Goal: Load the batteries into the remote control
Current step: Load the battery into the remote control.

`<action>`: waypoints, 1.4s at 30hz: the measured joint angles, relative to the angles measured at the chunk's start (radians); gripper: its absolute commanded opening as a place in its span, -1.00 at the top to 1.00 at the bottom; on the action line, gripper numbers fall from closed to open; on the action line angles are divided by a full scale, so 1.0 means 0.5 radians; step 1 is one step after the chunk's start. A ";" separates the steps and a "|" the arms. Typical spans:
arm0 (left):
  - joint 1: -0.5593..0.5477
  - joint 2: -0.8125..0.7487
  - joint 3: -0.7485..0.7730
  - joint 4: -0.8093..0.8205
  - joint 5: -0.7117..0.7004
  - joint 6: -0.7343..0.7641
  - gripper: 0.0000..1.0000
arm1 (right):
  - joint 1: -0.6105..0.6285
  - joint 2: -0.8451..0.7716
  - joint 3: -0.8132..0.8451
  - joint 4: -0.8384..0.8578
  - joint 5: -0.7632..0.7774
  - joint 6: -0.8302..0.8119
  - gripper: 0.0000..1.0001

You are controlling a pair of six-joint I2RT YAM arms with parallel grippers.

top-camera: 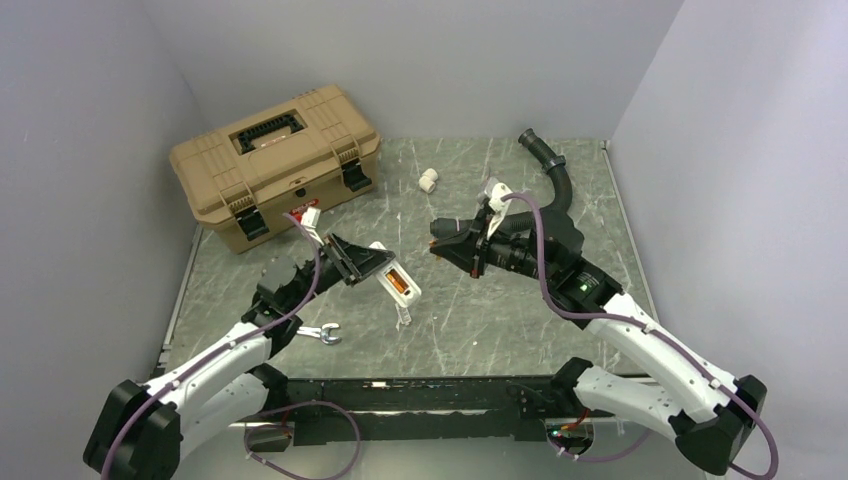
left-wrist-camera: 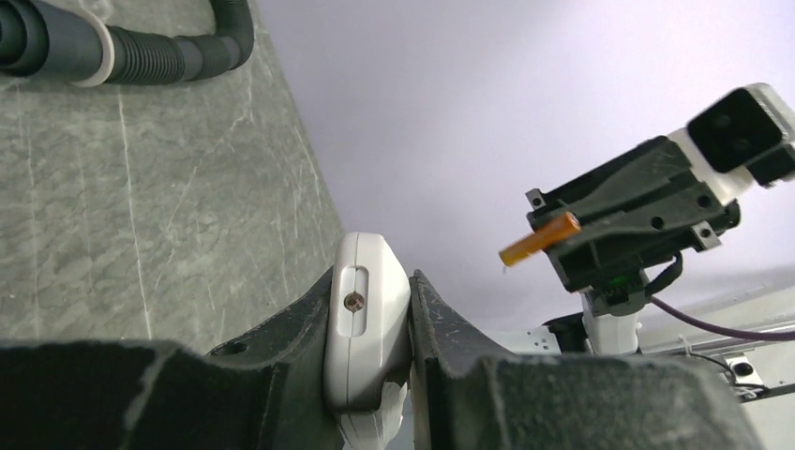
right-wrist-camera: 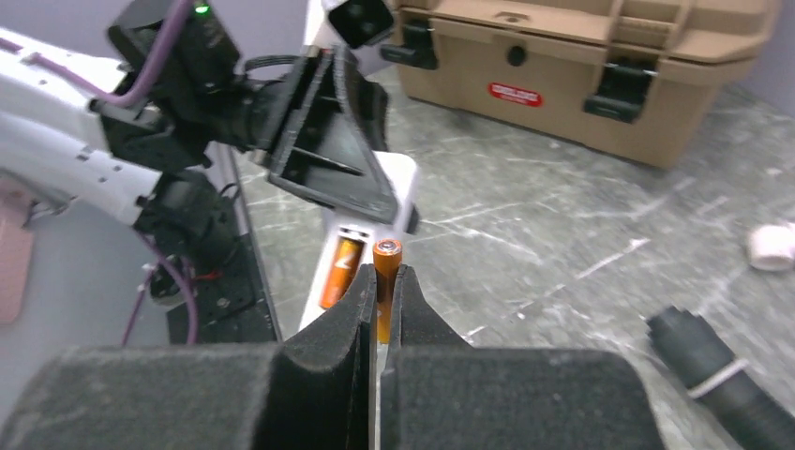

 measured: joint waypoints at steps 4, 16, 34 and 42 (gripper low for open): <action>-0.042 0.036 0.029 -0.083 -0.059 0.007 1.00 | 0.042 0.090 0.017 0.066 -0.177 0.002 1.00; -0.076 0.067 0.095 -0.233 -0.086 0.022 1.00 | 0.268 0.354 0.090 0.050 -0.295 -0.053 1.00; -0.089 0.067 0.095 -0.260 -0.087 0.022 1.00 | 0.273 0.533 0.090 0.051 -0.009 0.053 1.00; -0.089 0.067 0.095 -0.272 -0.102 0.023 1.00 | 0.273 0.549 0.090 0.053 0.067 0.175 1.00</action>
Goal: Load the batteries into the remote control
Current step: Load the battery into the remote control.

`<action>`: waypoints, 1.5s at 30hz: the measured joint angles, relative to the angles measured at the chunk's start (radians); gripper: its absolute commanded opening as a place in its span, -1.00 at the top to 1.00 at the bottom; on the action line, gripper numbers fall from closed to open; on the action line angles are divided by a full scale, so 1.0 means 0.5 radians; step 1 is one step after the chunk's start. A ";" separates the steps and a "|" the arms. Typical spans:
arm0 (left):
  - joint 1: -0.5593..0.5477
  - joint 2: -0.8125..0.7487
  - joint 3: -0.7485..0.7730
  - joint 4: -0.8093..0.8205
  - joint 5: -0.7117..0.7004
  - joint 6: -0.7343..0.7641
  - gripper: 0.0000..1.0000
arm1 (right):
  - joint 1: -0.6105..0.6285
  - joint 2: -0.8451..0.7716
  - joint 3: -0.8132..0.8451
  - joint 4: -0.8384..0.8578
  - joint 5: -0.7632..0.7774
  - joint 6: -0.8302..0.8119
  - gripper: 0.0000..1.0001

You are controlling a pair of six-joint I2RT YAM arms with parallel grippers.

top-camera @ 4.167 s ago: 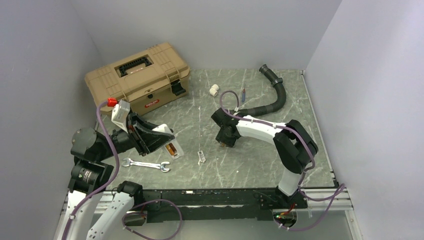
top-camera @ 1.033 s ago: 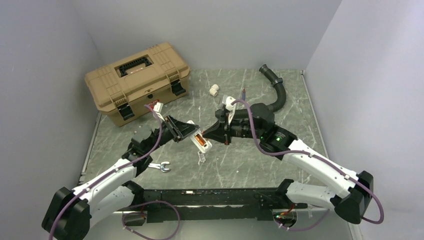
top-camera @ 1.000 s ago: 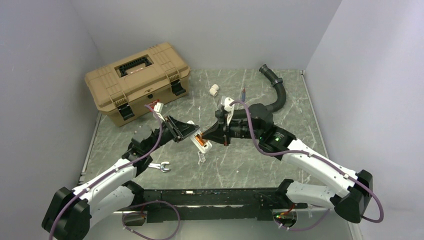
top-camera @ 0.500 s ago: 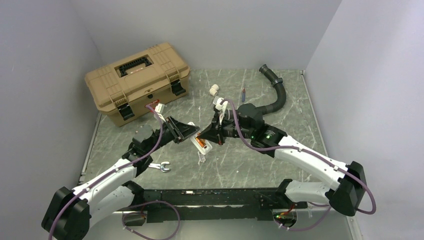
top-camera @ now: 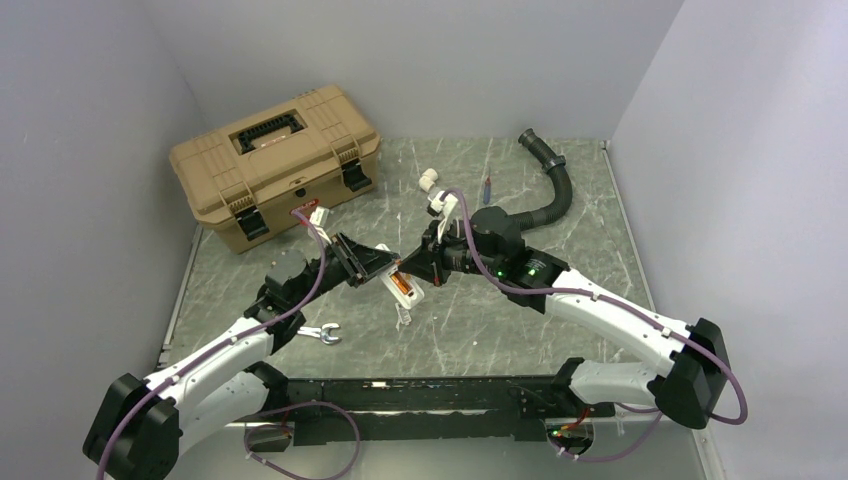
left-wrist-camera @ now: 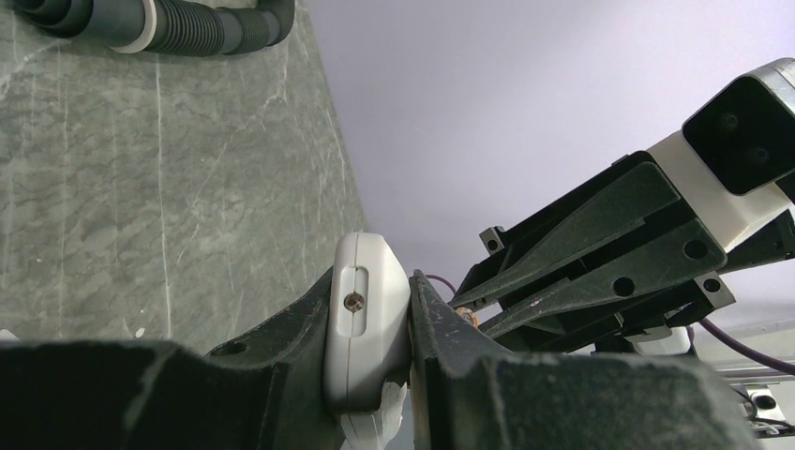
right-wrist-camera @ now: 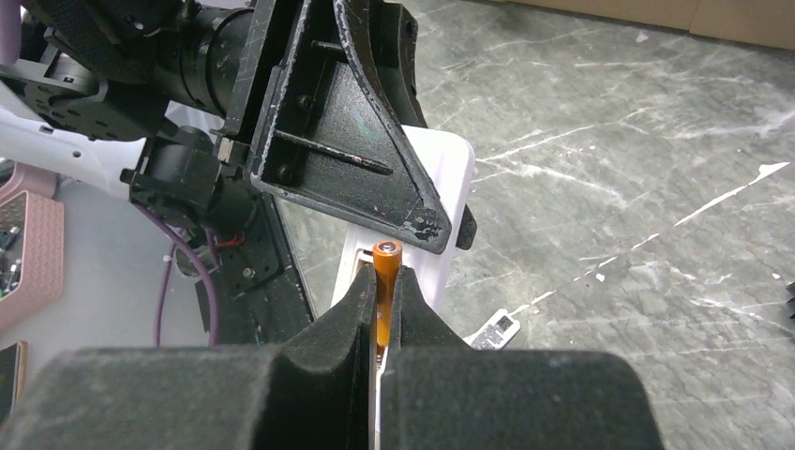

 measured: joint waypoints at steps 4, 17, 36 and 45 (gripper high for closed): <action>0.000 0.000 0.000 -0.003 0.000 0.000 1.00 | 0.000 0.001 0.000 0.000 0.003 0.038 1.00; -0.004 0.000 0.000 -0.018 0.000 -0.001 1.00 | 0.024 0.010 0.000 -0.001 -0.032 0.100 1.00; -0.005 -0.023 0.000 -0.074 -0.037 0.000 1.00 | 0.082 0.048 0.000 -0.059 0.085 -0.018 1.00; -0.005 -0.027 0.000 -0.086 -0.051 0.000 1.00 | 0.092 0.047 0.000 -0.082 0.095 -0.053 1.00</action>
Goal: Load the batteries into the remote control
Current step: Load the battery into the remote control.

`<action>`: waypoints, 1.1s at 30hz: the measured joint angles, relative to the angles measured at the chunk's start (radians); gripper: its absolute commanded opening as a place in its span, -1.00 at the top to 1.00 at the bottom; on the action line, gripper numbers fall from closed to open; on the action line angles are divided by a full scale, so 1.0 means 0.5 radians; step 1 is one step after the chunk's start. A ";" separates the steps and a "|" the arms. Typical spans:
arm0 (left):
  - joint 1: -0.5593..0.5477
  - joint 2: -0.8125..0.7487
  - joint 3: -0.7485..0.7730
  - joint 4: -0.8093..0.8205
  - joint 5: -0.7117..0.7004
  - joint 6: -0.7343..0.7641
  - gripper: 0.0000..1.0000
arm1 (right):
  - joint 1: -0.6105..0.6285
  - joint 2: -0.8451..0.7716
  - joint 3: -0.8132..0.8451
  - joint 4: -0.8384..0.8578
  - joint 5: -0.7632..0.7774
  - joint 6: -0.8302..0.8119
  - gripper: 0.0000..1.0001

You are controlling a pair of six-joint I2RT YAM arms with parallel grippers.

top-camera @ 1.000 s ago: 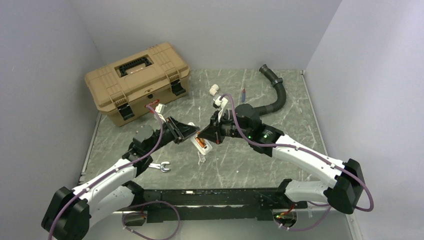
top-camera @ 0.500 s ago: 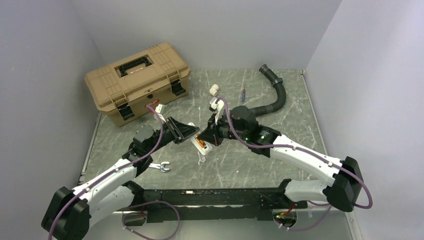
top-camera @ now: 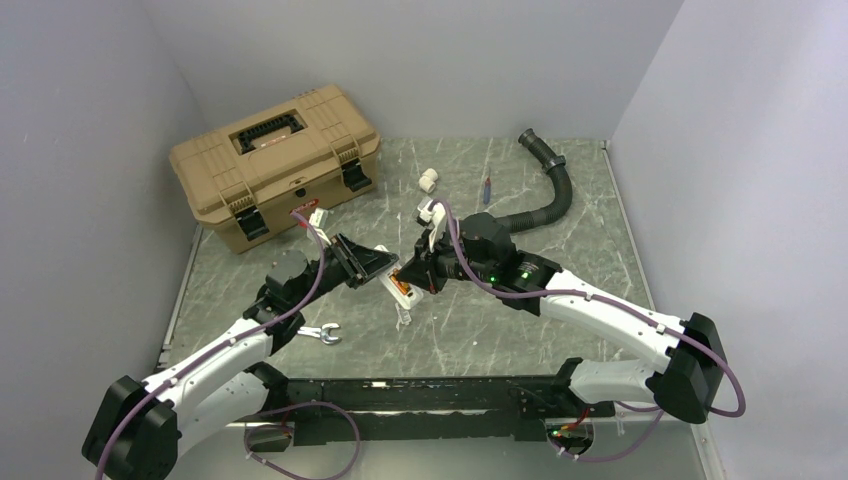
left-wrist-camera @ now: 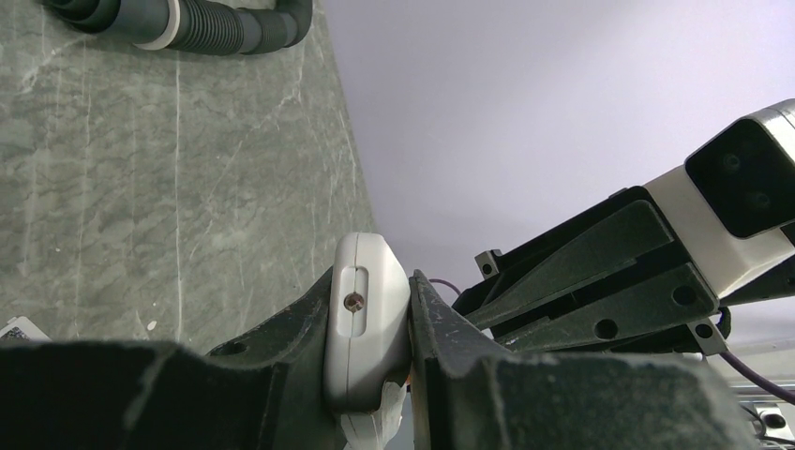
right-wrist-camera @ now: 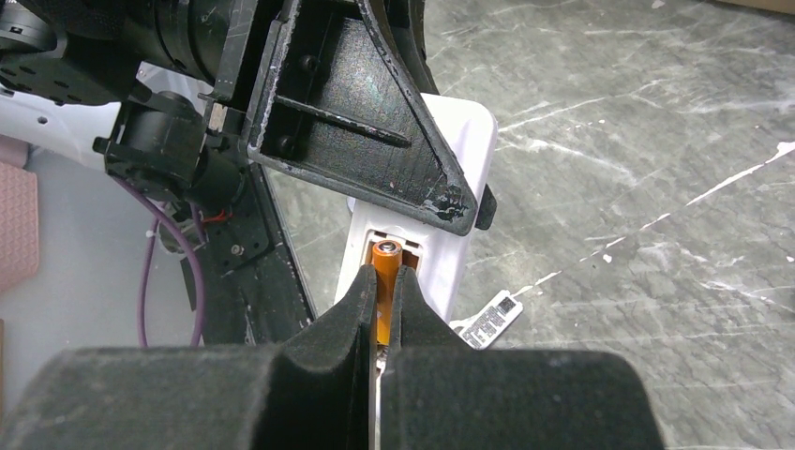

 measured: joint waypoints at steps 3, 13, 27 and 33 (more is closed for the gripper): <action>0.000 0.000 0.000 -0.002 0.000 0.000 1.00 | 0.003 0.000 0.000 -0.005 0.000 -0.003 1.00; 0.000 0.000 0.000 -0.030 -0.008 0.001 1.00 | 0.019 0.000 0.000 -0.058 0.017 -0.030 0.93; 0.000 -0.002 0.000 -0.033 -0.011 0.001 1.00 | 0.031 0.000 0.000 -0.059 0.035 -0.036 0.72; 0.000 -0.005 0.000 -0.037 -0.017 0.001 1.00 | 0.041 0.000 0.000 -0.058 0.056 -0.038 0.64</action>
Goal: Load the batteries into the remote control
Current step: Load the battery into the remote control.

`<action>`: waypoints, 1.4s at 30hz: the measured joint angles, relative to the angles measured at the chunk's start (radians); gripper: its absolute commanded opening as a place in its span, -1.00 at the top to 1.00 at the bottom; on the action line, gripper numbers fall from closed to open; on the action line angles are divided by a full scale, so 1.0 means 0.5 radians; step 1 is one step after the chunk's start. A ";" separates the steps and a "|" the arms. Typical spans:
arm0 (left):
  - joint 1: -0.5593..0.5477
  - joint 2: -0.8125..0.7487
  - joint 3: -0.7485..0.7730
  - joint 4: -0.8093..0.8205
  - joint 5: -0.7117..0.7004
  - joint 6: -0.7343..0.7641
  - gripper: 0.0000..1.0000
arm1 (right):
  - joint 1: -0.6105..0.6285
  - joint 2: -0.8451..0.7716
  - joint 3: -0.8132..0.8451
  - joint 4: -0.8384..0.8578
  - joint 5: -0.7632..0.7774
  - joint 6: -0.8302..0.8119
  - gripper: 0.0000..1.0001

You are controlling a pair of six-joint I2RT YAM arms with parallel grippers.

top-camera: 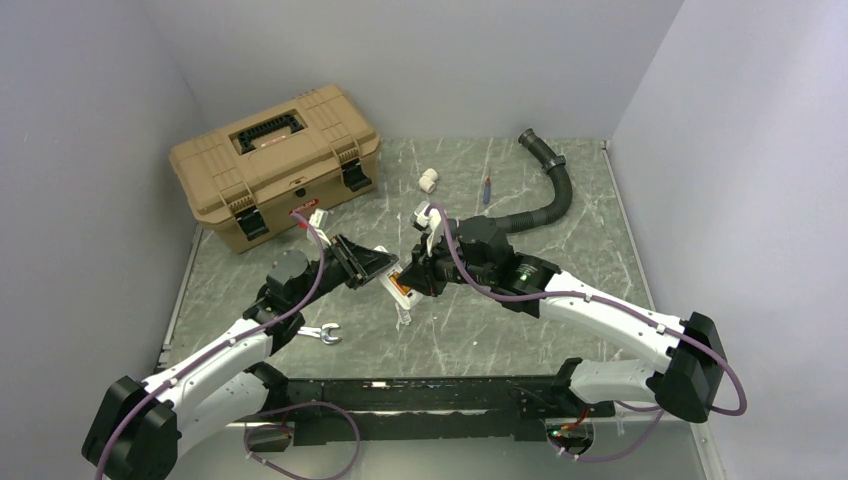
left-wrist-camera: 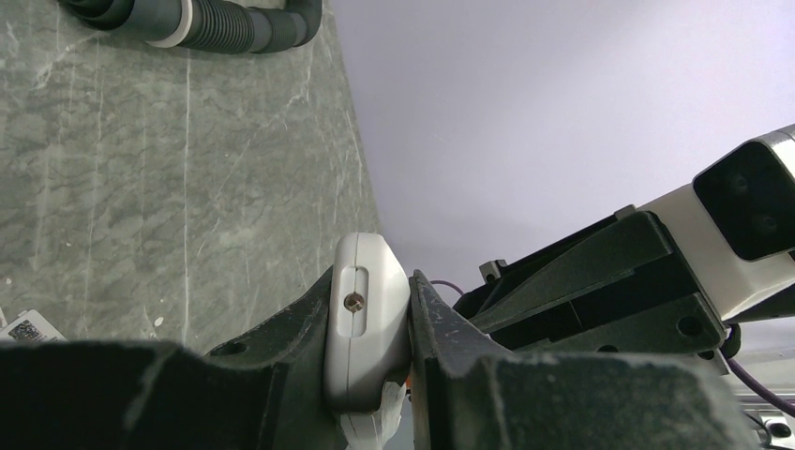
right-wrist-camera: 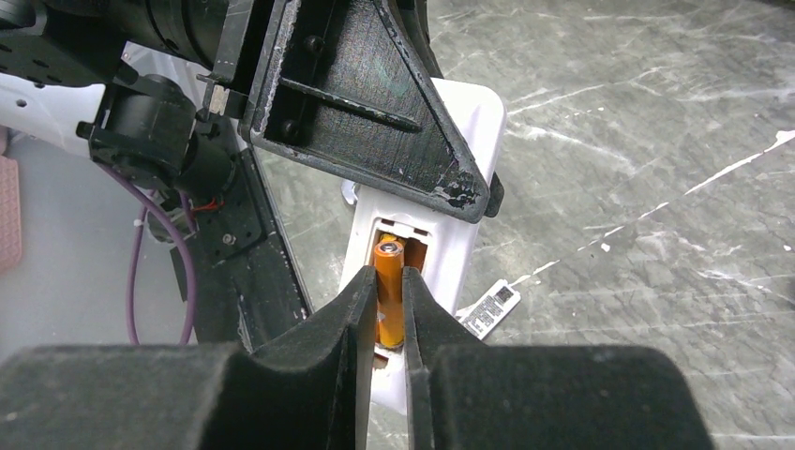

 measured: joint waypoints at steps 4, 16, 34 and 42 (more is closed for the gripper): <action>0.000 0.000 0.000 0.000 -0.005 0.000 1.00 | 0.003 0.000 0.000 0.001 0.010 0.000 0.60; 0.000 -0.001 0.000 0.002 -0.053 -0.001 1.00 | 0.020 0.000 0.000 -0.015 0.009 0.002 0.33; 0.000 -0.010 0.000 0.041 -0.022 -0.016 1.00 | 0.003 -0.079 -0.027 -0.009 0.197 -0.001 0.28; 0.000 -0.010 0.000 0.055 -0.011 -0.018 1.00 | 0.003 -0.105 -0.052 0.009 0.253 0.000 0.27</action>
